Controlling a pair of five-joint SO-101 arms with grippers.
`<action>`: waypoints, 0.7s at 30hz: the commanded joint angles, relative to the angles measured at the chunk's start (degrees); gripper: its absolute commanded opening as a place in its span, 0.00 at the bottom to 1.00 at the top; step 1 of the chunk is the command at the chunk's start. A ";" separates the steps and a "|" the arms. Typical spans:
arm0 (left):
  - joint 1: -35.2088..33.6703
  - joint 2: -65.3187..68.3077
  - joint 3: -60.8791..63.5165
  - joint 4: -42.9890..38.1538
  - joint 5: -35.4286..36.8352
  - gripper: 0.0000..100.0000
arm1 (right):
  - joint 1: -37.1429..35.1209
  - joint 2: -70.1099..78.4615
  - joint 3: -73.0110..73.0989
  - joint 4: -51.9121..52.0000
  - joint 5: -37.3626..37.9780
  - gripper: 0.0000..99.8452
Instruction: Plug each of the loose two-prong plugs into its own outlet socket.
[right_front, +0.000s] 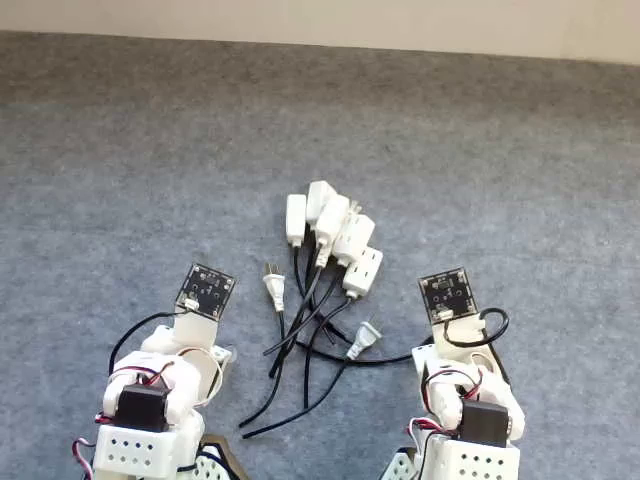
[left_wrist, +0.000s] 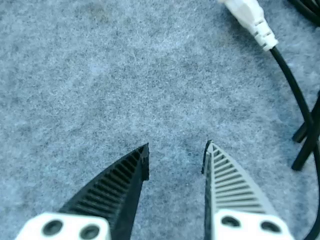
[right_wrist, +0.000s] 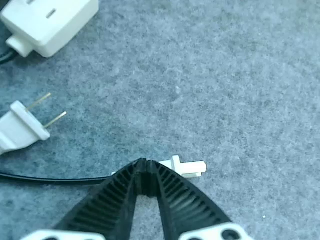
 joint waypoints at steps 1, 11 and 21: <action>-0.40 -0.13 0.75 0.18 0.35 0.20 | 0.57 -0.48 8.04 0.31 0.26 0.01; -0.04 -0.13 0.75 0.18 0.35 0.20 | 0.57 -0.48 8.04 0.31 0.26 0.01; 0.04 -0.13 0.75 0.18 0.35 0.20 | -0.40 -0.22 7.96 2.33 0.35 0.01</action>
